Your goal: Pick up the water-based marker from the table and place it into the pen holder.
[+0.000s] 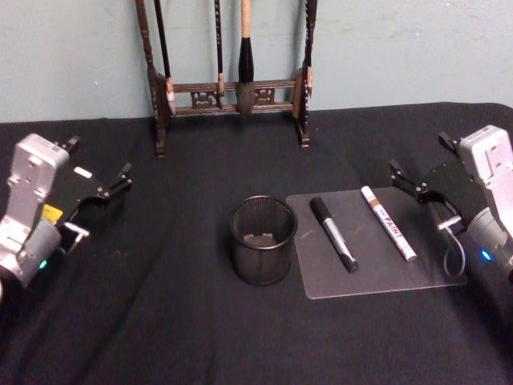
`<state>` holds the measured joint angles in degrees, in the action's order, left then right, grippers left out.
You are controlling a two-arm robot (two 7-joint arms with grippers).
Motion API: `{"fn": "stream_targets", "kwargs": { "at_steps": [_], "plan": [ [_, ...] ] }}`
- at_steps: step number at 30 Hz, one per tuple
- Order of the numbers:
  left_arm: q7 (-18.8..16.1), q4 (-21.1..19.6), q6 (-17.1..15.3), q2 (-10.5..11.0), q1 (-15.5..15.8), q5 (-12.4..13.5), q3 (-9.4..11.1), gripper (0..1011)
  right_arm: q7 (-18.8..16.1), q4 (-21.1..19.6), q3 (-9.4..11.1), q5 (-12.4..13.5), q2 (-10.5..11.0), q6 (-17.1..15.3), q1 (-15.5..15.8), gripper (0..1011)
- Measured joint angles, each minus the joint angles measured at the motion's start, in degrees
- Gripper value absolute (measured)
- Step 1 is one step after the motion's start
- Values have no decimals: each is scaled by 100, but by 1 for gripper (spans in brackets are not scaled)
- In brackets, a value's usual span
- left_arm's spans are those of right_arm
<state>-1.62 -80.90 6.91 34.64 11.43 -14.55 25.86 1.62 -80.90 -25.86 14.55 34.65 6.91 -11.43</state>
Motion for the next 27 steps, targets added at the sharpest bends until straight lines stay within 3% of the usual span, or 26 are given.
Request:
{"fn": "stream_targets", "kwargs": {
  "at_steps": [27],
  "plan": [
    [0, 0, 0, 0, 0, 0, 0, 1001, 0, 0, 0, 0, 0, 0, 0, 1003]
  ]
}}
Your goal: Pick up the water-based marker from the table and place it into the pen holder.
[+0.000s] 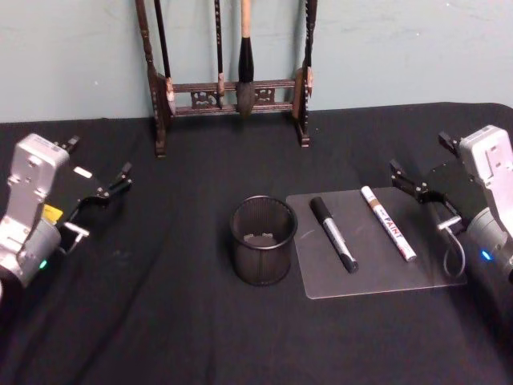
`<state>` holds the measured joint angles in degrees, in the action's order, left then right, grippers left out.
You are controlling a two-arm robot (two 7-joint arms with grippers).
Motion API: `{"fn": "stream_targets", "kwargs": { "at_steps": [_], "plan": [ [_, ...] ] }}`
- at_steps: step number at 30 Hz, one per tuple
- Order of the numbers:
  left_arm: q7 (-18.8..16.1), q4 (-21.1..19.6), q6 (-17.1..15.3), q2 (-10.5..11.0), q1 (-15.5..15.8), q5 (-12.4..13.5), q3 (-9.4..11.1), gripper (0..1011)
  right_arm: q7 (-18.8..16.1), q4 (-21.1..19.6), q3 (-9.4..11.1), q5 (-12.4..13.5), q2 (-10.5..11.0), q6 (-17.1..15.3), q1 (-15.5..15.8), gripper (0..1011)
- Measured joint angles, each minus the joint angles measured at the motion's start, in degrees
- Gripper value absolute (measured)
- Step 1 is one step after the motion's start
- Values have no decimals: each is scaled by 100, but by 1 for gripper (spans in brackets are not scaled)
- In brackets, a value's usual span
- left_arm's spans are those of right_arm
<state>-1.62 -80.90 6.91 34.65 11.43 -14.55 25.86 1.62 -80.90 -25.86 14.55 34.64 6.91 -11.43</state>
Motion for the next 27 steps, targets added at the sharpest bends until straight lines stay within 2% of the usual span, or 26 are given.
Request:
{"fn": "stream_targets", "kwargs": {
  "at_steps": [20, 24, 27],
  "plan": [
    [0, 0, 0, 0, 0, 0, 0, 1001, 0, 0, 0, 0, 0, 0, 0, 1002],
    [0, 0, 0, 0, 0, 0, 0, 1001, -152, -64, 51, 71, -3, -214, 25, 1002],
    [0, 0, 0, 0, 0, 0, 0, 1001, -362, -149, 122, 261, -7, -468, 48, 1002]
  ]
}}
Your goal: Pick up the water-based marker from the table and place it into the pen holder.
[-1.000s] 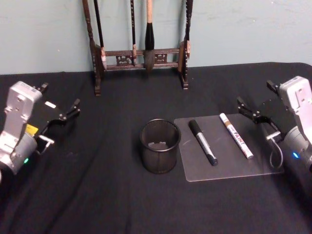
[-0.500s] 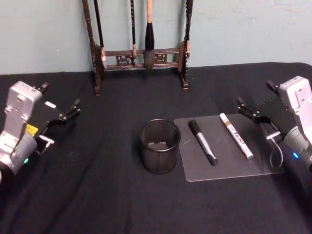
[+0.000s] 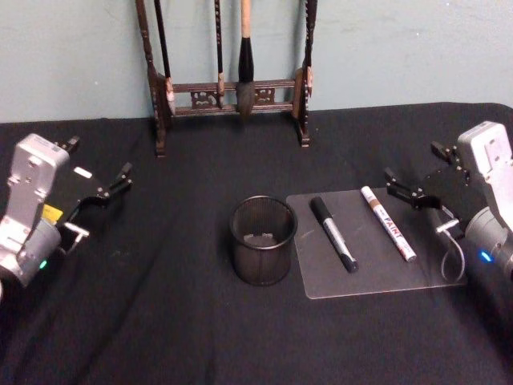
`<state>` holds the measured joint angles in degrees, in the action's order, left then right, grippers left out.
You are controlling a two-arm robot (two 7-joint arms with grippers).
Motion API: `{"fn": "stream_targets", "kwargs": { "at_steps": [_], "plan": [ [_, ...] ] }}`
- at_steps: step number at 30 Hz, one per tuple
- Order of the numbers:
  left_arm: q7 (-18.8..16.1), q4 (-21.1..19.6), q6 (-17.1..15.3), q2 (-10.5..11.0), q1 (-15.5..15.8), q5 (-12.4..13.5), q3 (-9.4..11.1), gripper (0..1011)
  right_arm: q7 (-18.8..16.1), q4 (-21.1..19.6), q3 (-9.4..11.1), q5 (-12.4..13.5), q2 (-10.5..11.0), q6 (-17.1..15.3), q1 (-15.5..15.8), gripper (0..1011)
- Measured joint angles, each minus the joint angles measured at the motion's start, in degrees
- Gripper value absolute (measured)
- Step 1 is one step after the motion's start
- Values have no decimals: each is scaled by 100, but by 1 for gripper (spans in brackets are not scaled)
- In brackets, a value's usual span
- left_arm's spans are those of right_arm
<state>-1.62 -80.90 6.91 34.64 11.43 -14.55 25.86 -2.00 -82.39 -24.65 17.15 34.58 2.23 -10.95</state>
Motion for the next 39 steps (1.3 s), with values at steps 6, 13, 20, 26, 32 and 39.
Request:
{"fn": "stream_targets", "kwargs": {
  "at_steps": [6, 13, 20, 26, 32, 39],
  "plan": [
    [0, 0, 0, 0, 0, 0, 0, 1001, -403, -129, 185, 470, -60, -605, 5, 1002],
    [0, 0, 0, 0, 0, 0, 0, 1001, -701, -146, 317, 834, -185, -1338, -89, 1003],
    [0, 0, 0, 0, 0, 0, 0, 1001, -867, 8, 294, 851, -312, -1863, -275, 1003],
    [0, 0, 0, 0, 0, 0, 0, 1001, -967, 108, 250, 799, -381, -2155, -391, 1002],
    [0, 0, 0, 0, 0, 0, 0, 1001, -1091, 216, 201, 697, -458, -2382, -464, 1002],
    [0, 0, 0, 0, 0, 1, 0, 1001, -1176, 286, 183, 607, -514, -2489, -484, 1002]
  ]
}}
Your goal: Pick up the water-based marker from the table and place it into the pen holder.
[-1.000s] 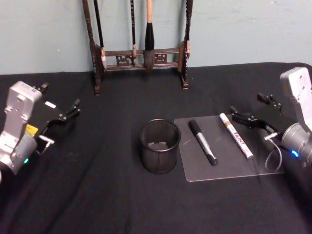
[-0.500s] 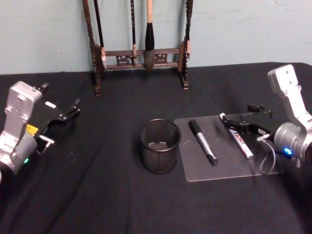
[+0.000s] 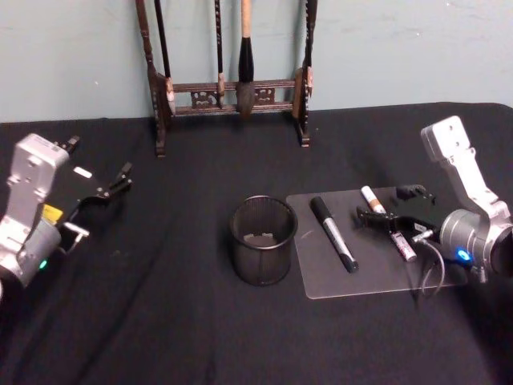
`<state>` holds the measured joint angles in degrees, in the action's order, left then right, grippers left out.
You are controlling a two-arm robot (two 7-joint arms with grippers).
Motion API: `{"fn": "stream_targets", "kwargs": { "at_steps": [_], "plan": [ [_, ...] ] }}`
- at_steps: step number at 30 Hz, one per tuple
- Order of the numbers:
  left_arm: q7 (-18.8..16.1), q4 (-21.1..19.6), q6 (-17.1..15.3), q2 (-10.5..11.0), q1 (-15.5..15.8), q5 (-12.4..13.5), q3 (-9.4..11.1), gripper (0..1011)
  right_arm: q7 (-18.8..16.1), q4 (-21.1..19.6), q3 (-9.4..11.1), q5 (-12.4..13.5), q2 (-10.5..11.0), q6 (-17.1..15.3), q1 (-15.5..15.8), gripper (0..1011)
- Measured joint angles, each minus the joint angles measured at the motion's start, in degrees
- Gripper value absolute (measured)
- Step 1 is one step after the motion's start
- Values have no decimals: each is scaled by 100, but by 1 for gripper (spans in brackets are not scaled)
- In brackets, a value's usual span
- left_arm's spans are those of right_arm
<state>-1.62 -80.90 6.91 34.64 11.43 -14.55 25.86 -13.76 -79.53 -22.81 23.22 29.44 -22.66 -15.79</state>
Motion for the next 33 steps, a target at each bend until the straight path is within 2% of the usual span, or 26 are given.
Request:
{"fn": "stream_targets", "kwargs": {
  "at_steps": [33],
  "plan": [
    [0, 0, 0, 0, 0, 0, 0, 1001, -230, 116, 253, -402, -231, -45, 120, 1002]
  ]
}}
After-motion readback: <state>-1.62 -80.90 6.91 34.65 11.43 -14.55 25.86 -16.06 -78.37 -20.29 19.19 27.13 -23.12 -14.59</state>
